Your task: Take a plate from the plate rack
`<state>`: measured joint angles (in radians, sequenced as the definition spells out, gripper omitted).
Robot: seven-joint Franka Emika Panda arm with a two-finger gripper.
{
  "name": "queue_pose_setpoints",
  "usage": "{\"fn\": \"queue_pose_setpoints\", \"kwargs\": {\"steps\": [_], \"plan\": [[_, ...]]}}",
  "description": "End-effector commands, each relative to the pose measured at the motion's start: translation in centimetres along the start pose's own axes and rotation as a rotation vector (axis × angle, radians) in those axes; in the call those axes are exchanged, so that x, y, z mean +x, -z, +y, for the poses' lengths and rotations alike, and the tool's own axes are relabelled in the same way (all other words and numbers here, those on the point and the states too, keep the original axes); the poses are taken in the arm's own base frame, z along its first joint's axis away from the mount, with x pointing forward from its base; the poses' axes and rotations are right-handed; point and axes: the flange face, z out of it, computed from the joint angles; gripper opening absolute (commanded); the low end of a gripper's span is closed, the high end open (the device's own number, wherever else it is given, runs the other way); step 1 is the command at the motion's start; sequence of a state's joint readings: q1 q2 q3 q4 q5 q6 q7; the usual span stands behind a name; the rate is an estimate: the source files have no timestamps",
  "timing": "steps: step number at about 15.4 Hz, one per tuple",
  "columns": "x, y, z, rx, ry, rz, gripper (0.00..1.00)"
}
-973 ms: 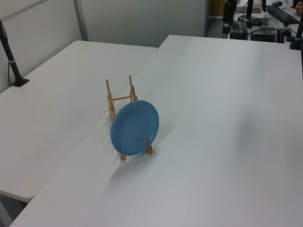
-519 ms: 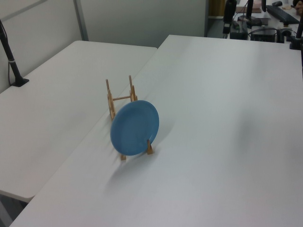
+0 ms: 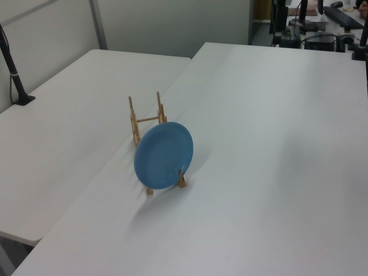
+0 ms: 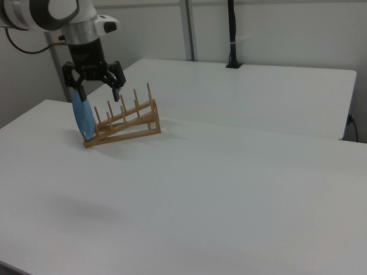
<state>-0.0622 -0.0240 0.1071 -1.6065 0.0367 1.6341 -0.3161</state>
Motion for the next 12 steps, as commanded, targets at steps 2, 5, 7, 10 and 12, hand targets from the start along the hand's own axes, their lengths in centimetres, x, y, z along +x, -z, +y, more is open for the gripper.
{"fn": "queue_pose_setpoints", "kwargs": {"steps": [2,5,7,10,12], "plan": [[4.4,-1.5,-6.2,-0.065,0.087,0.012,1.00],[6.8,-0.4,-10.3,-0.085,0.068,0.174,1.00],[9.2,-2.3,-12.8,-0.069,-0.018,0.242,1.00],[12.9,-6.3,-17.9,-0.198,-0.067,0.375,1.00],[14.5,-9.6,-19.3,-0.252,-0.099,0.408,1.00]]}}
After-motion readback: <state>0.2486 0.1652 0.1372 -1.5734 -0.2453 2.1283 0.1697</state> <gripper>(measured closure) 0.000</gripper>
